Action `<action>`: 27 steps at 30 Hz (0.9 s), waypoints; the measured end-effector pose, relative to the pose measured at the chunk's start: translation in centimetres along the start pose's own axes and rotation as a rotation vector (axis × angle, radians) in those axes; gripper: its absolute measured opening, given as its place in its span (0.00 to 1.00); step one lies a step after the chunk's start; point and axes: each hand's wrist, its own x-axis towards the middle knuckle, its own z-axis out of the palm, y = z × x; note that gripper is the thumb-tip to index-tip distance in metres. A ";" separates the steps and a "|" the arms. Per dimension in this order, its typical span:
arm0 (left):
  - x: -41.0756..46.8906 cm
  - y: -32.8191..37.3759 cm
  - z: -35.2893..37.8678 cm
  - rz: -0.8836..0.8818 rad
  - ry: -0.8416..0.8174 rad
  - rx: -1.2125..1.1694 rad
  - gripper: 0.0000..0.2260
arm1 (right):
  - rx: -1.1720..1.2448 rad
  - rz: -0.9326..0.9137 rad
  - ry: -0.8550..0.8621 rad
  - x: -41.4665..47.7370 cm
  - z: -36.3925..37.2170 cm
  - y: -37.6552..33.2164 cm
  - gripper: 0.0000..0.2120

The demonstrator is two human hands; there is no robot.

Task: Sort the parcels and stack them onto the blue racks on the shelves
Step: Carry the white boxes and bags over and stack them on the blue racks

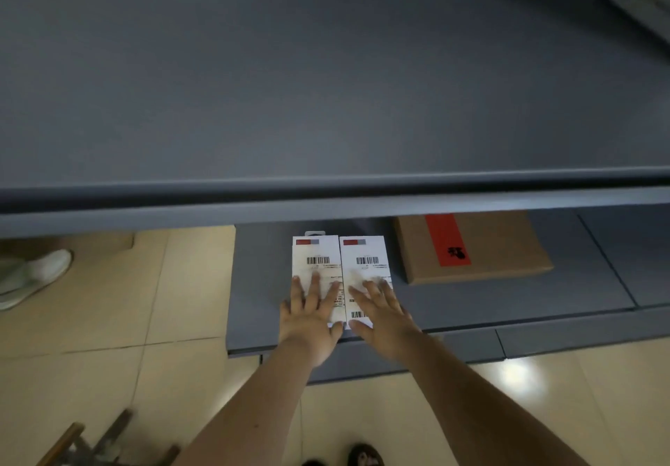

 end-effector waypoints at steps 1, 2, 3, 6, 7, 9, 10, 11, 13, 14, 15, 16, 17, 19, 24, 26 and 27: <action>-0.2 0.1 0.4 -0.004 0.007 0.009 0.32 | 0.001 0.005 0.002 -0.1 0.4 -0.1 0.33; -0.5 0.2 0.7 -0.008 0.010 0.019 0.33 | -0.008 0.010 0.003 -0.3 0.7 -0.3 0.34; -0.8 0.3 1.0 -0.010 0.011 0.028 0.33 | -0.025 0.013 0.006 -0.5 1.0 -0.5 0.35; -2.0 0.3 1.9 -0.009 0.004 0.036 0.34 | -0.084 0.009 0.007 -1.4 2.1 -0.4 0.37; -2.6 0.1 2.4 -0.010 0.007 0.031 0.35 | -0.101 0.005 0.003 -1.8 2.5 -0.1 0.38; -3.9 -0.2 3.5 -0.019 0.023 0.030 0.34 | -0.142 -0.013 0.016 -2.7 3.4 0.5 0.37; -4.5 -0.4 3.9 -0.026 0.035 0.029 0.34 | -0.162 -0.023 0.036 -3.3 3.9 0.9 0.36; -5.0 -0.6 4.1 -0.033 0.043 0.020 0.35 | -0.176 -0.029 0.059 -3.8 4.3 1.1 0.35; -5.3 -0.7 3.9 -0.045 0.049 -0.029 0.35 | -0.182 -0.030 0.103 -4.4 4.5 1.3 0.34; -5.2 -0.7 3.6 -0.046 0.057 -0.055 0.35 | -0.168 -0.017 0.134 -4.4 4.4 1.2 0.34; -4.9 -0.6 3.2 -0.046 0.077 -0.082 0.35 | -0.150 0.007 0.174 -4.2 4.1 0.9 0.33; -4.5 -0.5 2.9 -0.045 0.101 -0.104 0.33 | -0.136 0.039 0.209 -3.8 3.8 0.4 0.33; -4.1 -0.2 2.5 -0.045 0.118 -0.115 0.32 | -0.123 0.074 0.228 -3.3 3.6 -0.1 0.34; -3.0 0.4 2.2 -0.044 0.123 -0.102 0.32 | -0.107 0.141 0.211 -2.1 3.4 -1.0 0.37; -2.3 1.3 3.0 -0.090 0.142 -0.084 0.33 | -0.128 0.167 0.183 -0.7 3.8 -1.9 0.40; -2.7 1.3 3.5 -0.091 0.157 -0.085 0.33 | -0.127 0.133 0.220 -1.0 4.4 -1.5 0.40; -2.9 1.3 3.7 -0.092 0.163 -0.082 0.34 | -0.140 0.111 0.229 -1.2 4.6 -1.3 0.41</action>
